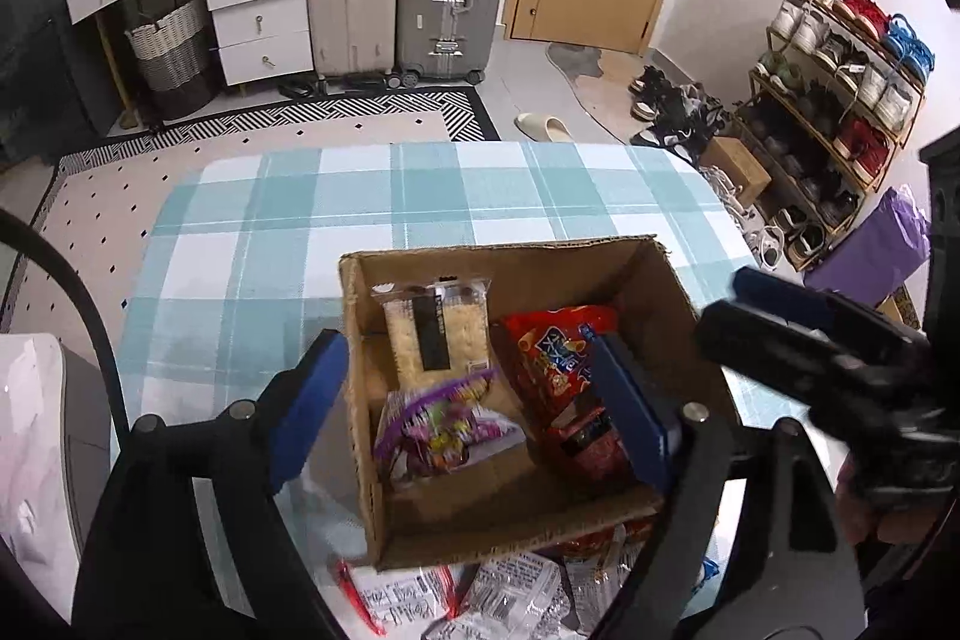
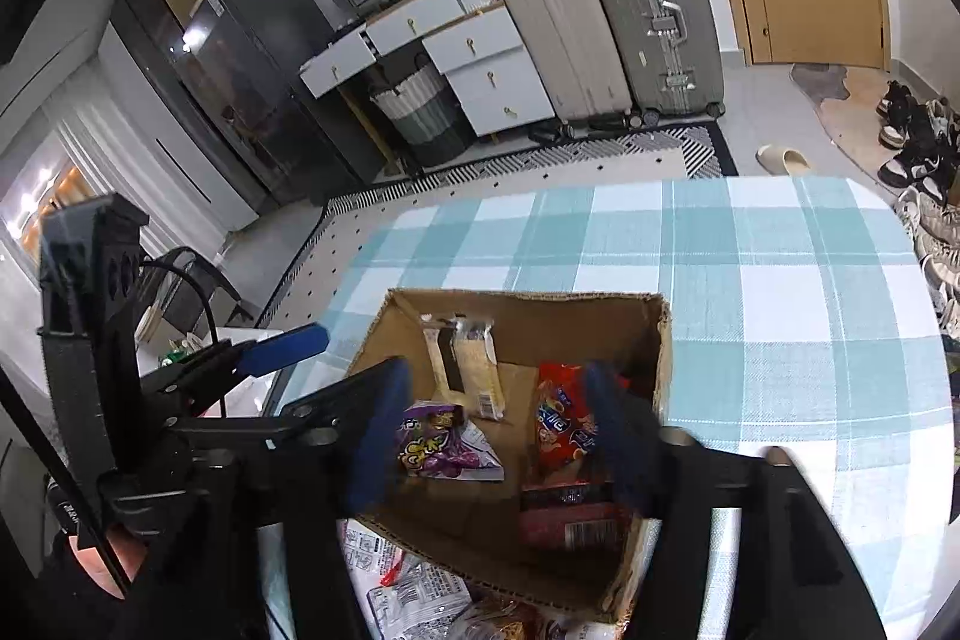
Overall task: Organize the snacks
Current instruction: 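Withdraw both tools from the box back over the snack pile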
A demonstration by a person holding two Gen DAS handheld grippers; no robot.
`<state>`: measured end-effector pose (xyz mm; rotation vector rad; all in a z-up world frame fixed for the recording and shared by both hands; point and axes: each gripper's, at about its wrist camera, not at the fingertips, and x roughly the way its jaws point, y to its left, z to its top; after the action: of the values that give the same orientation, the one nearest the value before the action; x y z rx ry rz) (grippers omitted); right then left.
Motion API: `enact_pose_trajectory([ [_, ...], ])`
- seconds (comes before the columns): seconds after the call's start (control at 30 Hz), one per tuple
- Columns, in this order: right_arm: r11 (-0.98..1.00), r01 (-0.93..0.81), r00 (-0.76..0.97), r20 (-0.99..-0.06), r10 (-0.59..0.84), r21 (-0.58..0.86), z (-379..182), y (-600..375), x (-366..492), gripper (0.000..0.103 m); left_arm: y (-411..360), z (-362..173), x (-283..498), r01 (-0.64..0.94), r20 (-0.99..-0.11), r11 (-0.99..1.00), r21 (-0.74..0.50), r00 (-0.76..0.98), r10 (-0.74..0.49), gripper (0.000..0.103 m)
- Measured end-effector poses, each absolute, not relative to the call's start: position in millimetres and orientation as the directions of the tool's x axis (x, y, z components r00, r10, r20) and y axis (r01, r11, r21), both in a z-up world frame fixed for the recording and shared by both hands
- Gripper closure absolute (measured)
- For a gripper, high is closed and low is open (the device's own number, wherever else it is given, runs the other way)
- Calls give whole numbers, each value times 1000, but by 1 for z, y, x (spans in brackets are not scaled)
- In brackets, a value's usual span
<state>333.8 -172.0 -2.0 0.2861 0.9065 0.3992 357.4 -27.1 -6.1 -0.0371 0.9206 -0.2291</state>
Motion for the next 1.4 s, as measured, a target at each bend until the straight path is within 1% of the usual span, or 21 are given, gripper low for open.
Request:
enact_pose_trajectory([
  [0.03, 890, -216, 563, -693, 450, 403, 2, -173, 330, 18, -26, -2, 352, 182, -780, 975, -128, 589, -213, 21],
  [0.17, 889, -219, 597, -665, 449, 403, 22, -178, 314, 16, -21, 13, 327, 195, -756, 974, -119, 618, -216, 20],
  [0.23, 902, -186, 611, -673, 416, 389, 31, -180, 305, 8, -21, 21, 314, 198, -743, 975, -100, 637, -206, 18],
  [0.27, 901, -182, 612, -672, 417, 393, 34, -181, 301, 7, -21, 25, 306, 199, -737, 976, -88, 646, -198, 17],
  [0.33, 895, -185, 612, -666, 428, 405, 40, -183, 292, 7, -21, 33, 292, 198, -723, 978, -67, 666, -184, 17],
  [0.43, 898, -186, 616, -664, 423, 400, 49, -184, 277, 7, -16, 45, 274, 185, -703, 979, -87, 685, -192, 15],
  [0.53, 900, -185, 618, -666, 418, 394, 59, -184, 263, 6, -9, 59, 255, 161, -679, 982, -96, 711, -183, 8],
  [0.57, 899, -188, 621, -662, 420, 395, 63, -184, 257, 6, -7, 64, 249, 156, -668, 983, -95, 722, -179, 4],
  [0.6, 898, -191, 623, -658, 423, 397, 66, -184, 253, 5, -5, 70, 242, 149, -657, 985, -92, 734, -172, 2],
  [0.9, 900, -227, 674, -607, 421, 372, 97, -187, 204, 4, 8, 105, 186, 149, -598, 983, -105, 781, -182, 1],
  [0.97, 897, -236, 681, -595, 427, 373, 102, -188, 193, 1, 13, 113, 169, 148, -584, 983, -113, 790, -186, 1],
  [1.07, 899, -244, 701, -575, 422, 362, 110, -188, 175, 0, 18, 122, 145, 126, -549, 987, -103, 820, -162, 1],
  [1.2, 900, -250, 724, -549, 418, 356, 114, -189, 151, 0, 23, 129, 117, 120, -510, 987, -107, 845, -158, 1],
  [1.4, 906, -239, 757, -518, 399, 349, 111, -189, 125, 0, 31, 127, 79, 107, -499, 987, -122, 853, -155, 1],
])
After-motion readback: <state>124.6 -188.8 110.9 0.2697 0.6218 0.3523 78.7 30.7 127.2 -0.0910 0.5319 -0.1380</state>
